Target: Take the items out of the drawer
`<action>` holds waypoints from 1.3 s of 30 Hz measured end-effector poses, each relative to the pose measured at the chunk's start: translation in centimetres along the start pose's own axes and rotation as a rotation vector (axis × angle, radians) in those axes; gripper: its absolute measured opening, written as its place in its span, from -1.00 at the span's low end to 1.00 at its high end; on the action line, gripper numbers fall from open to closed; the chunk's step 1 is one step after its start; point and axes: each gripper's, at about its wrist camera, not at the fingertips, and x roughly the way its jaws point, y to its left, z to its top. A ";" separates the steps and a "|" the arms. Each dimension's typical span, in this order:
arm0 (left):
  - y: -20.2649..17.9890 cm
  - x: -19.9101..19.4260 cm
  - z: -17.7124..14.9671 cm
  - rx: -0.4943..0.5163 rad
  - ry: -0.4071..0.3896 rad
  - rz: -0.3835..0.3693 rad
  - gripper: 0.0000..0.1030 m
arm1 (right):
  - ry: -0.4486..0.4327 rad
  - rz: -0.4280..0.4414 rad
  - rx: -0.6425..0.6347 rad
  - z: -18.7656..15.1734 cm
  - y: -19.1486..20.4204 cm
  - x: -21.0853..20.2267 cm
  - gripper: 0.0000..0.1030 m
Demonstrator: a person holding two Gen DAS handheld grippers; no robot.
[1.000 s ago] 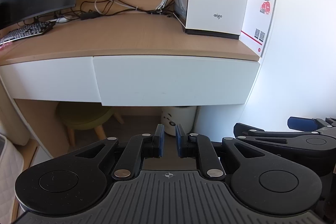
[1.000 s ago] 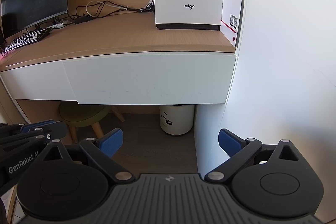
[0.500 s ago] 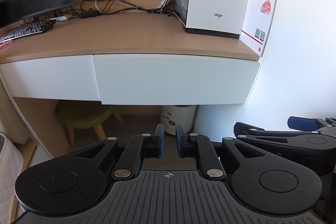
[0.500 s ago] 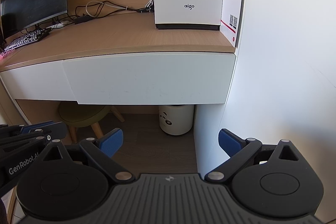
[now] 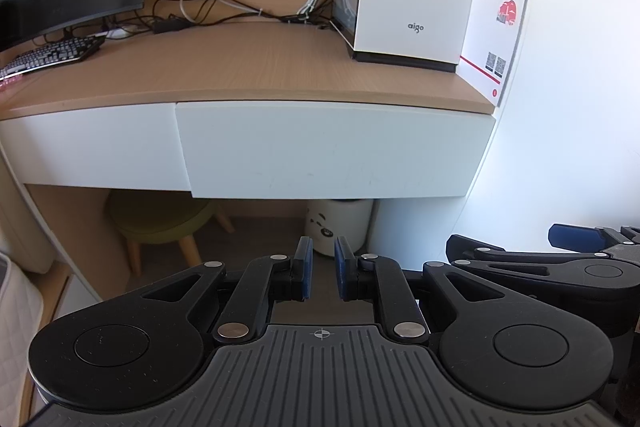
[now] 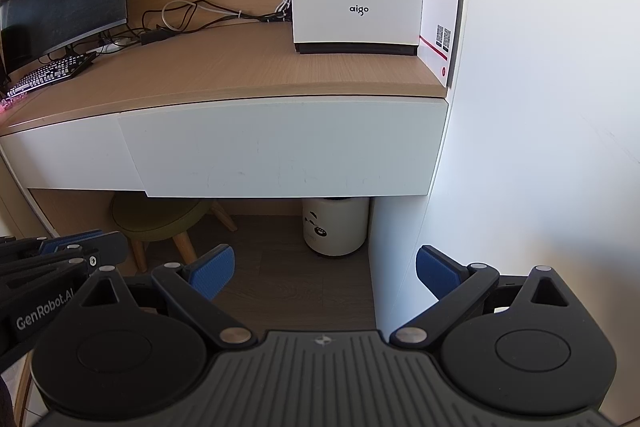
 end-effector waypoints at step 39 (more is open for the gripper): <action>8.3 5.2 3.5 -0.099 0.062 -0.186 -0.68 | 0.063 -0.128 0.028 2.4 3.0 2.9 0.91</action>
